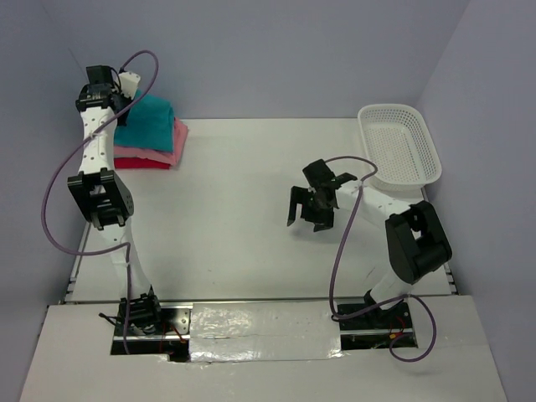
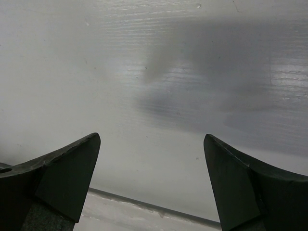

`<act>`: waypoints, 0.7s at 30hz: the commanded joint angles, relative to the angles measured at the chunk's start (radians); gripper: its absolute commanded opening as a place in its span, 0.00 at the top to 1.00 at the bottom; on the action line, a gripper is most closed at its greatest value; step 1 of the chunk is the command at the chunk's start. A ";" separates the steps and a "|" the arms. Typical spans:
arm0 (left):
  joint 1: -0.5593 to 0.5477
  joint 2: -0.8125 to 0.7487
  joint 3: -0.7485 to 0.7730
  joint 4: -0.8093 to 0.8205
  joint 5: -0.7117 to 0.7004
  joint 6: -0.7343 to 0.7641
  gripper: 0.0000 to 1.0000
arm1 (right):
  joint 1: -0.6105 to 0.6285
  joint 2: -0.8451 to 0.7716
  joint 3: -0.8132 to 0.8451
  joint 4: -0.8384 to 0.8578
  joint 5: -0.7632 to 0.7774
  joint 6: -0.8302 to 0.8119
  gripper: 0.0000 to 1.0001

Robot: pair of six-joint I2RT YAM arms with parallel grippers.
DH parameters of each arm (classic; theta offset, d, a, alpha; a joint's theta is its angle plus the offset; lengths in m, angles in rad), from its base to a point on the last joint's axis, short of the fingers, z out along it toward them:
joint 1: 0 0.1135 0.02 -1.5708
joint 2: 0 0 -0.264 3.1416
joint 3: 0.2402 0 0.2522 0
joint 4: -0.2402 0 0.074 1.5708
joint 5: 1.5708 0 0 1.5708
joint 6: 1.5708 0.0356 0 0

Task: Fold and stack the t-shirts
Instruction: Put the neatly folded tshirt into the corner of the board with the left arm

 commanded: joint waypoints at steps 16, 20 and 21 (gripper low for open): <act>0.090 0.047 0.071 0.272 -0.157 -0.246 0.01 | -0.005 0.021 0.078 -0.036 -0.037 -0.041 0.04; 0.089 -0.045 0.083 0.279 -0.165 -0.241 0.00 | -0.003 -0.006 0.075 -0.036 -0.035 -0.042 0.04; 0.087 -0.085 0.079 0.265 -0.156 -0.240 0.01 | -0.003 -0.014 0.069 -0.036 -0.035 -0.042 0.03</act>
